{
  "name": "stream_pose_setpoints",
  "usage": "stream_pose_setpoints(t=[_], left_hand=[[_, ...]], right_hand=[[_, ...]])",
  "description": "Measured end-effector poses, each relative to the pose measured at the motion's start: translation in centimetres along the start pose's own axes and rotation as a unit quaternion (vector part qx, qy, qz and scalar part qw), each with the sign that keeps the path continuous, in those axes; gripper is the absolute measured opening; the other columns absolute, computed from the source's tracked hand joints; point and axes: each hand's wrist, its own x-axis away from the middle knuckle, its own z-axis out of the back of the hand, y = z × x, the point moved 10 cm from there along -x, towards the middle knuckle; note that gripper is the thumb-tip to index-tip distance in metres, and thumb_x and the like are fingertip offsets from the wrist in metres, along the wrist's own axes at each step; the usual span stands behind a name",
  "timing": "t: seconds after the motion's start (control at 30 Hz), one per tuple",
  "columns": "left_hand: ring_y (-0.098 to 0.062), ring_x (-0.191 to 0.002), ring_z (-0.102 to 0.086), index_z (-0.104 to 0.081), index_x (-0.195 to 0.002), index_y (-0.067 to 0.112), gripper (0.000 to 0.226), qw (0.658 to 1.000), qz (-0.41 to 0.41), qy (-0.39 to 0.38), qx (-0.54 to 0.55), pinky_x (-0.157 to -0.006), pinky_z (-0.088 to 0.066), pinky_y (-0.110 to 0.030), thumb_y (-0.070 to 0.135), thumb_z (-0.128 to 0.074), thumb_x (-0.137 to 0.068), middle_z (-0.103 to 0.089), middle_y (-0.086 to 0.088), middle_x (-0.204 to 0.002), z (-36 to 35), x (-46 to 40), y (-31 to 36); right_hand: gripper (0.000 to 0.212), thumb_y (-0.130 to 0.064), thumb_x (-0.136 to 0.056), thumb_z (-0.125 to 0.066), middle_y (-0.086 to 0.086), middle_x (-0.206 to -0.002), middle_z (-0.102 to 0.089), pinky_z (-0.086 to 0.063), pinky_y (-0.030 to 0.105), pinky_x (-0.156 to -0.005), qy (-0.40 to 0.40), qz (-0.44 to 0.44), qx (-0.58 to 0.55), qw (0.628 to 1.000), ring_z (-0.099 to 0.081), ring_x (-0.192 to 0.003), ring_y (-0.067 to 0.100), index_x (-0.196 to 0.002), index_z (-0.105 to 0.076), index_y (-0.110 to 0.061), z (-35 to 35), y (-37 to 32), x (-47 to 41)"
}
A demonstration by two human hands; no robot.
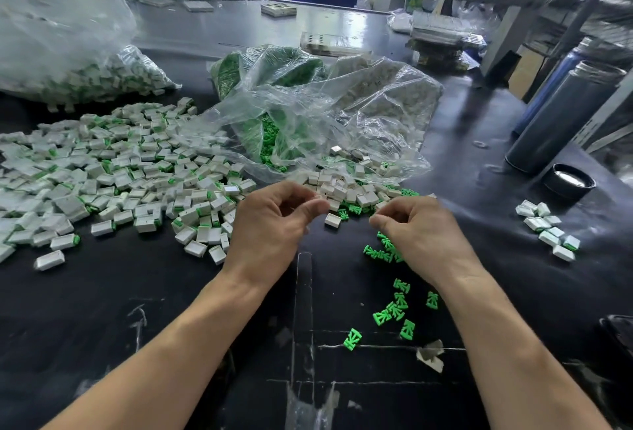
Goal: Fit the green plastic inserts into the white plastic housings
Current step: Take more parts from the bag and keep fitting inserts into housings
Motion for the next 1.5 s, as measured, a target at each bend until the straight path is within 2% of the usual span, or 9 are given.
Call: stream_pose_setpoints(t=[0.13, 0.3, 0.47, 0.53, 0.67, 0.77, 0.9, 1.17, 1.5], left_hand=[[-0.013, -0.066, -0.072, -0.078, -0.095, 0.023, 0.023, 0.995, 0.046, 0.005, 0.09, -0.062, -0.058, -0.021, 0.028, -0.084, -0.074, -0.077, -0.001, -0.087, -0.1, 0.1, -0.7], [-0.019, -0.063, -0.072, -0.08, -0.094, 0.02, 0.017, 0.988, 0.067, 0.004, 0.14, -0.06, -0.061, -0.027, 0.015, -0.084, -0.078, -0.076, -0.009, -0.082, -0.3, 0.1, -0.8], [-0.021, -0.071, -0.075, -0.082, -0.089, 0.02, 0.02, 0.971, 0.11, -0.022, 0.213, -0.064, -0.061, -0.025, 0.016, -0.084, -0.069, -0.077, -0.01, -0.082, -1.1, 0.3, -1.1], [-0.023, -0.077, -0.076, -0.082, -0.09, 0.019, 0.022, 0.963, 0.126, -0.025, 0.238, -0.066, -0.06, -0.024, 0.013, -0.083, -0.068, -0.078, -0.012, -0.086, -1.3, 0.3, -1.4], [-0.025, -0.081, -0.078, -0.078, -0.091, 0.01, 0.024, 0.941, 0.163, -0.016, 0.297, -0.065, -0.061, -0.024, 0.01, -0.081, -0.067, -0.077, -0.019, -0.096, -1.6, 0.4, -1.9], [-0.026, -0.079, -0.078, -0.073, -0.092, 0.006, 0.026, 0.94, 0.166, -0.026, 0.296, -0.063, -0.061, -0.025, 0.011, -0.08, -0.068, -0.077, -0.02, -0.095, -2.0, 0.6, -1.8], [-0.026, -0.074, -0.077, -0.071, -0.094, 0.003, 0.029, 0.952, 0.154, -0.044, 0.261, -0.062, -0.062, -0.028, 0.014, -0.08, -0.068, -0.077, -0.021, -0.093, -2.3, 0.8, -1.3], [-0.023, -0.066, -0.075, -0.072, -0.092, 0.0, 0.016, 0.969, 0.136, -0.06, 0.196, -0.063, -0.062, -0.03, 0.002, -0.079, -0.079, -0.075, -0.025, -0.09, -2.9, 1.0, -1.0], [-0.024, -0.067, -0.075, -0.073, -0.088, 0.007, 0.012, 0.976, 0.116, -0.063, 0.173, -0.062, -0.062, -0.027, 0.0, -0.078, -0.081, -0.077, -0.019, -0.083, -2.8, 1.1, -0.8]], right_hand=[[0.013, -0.042, -0.079, -0.086, -0.024, -0.065, -0.068, -0.046, 0.026, -0.066, -0.082, -0.006, 0.038, 0.996, -0.061, -0.063, 0.002, -0.08, -0.074, -0.047, -0.9, -0.3, 0.5], [0.016, -0.041, -0.078, -0.088, -0.018, -0.076, -0.067, -0.053, 0.029, -0.076, -0.097, -0.001, 0.14, 0.985, -0.064, -0.079, 0.003, -0.078, -0.073, -0.034, -1.3, -1.0, 1.2], [0.015, -0.033, -0.084, -0.084, -0.018, -0.084, -0.064, -0.052, 0.032, -0.081, -0.102, 0.019, 0.143, 0.984, -0.058, -0.082, 0.0, -0.081, -0.069, -0.033, -1.4, -2.1, 1.8], [0.014, -0.029, -0.086, -0.082, -0.015, -0.087, -0.067, -0.054, 0.032, -0.081, -0.089, 0.035, 0.109, 0.99, -0.061, -0.084, 0.004, -0.084, -0.069, -0.032, -1.3, -2.5, 1.7], [0.012, -0.018, -0.09, -0.08, -0.006, -0.088, -0.073, -0.05, 0.017, -0.074, -0.056, 0.034, -0.119, 0.991, -0.067, -0.083, 0.009, -0.093, -0.075, -0.028, -1.5, -2.8, 1.5], [0.011, -0.012, -0.089, -0.081, -0.003, -0.083, -0.077, -0.049, 0.013, -0.072, -0.036, 0.034, -0.251, 0.967, -0.067, -0.078, 0.004, -0.087, -0.079, -0.023, -1.7, -3.0, 1.3], [0.011, -0.007, -0.086, -0.08, 0.0, -0.069, -0.07, -0.041, 0.014, -0.047, -0.034, 0.014, -0.407, 0.912, -0.053, -0.052, 0.004, -0.083, -0.081, -0.018, -2.1, -3.1, 1.4], [0.009, -0.004, -0.088, -0.077, 0.004, -0.065, -0.067, -0.04, 0.018, -0.043, -0.025, 0.025, -0.422, 0.906, -0.05, -0.047, 0.008, -0.088, -0.077, -0.012, -2.1, -3.5, 1.7], [0.009, -0.007, -0.091, -0.077, -0.007, -0.061, -0.065, -0.041, 0.017, -0.046, -0.018, 0.038, -0.378, 0.925, -0.051, -0.049, 0.004, -0.088, -0.075, -0.015, -2.5, -3.7, 2.0]])
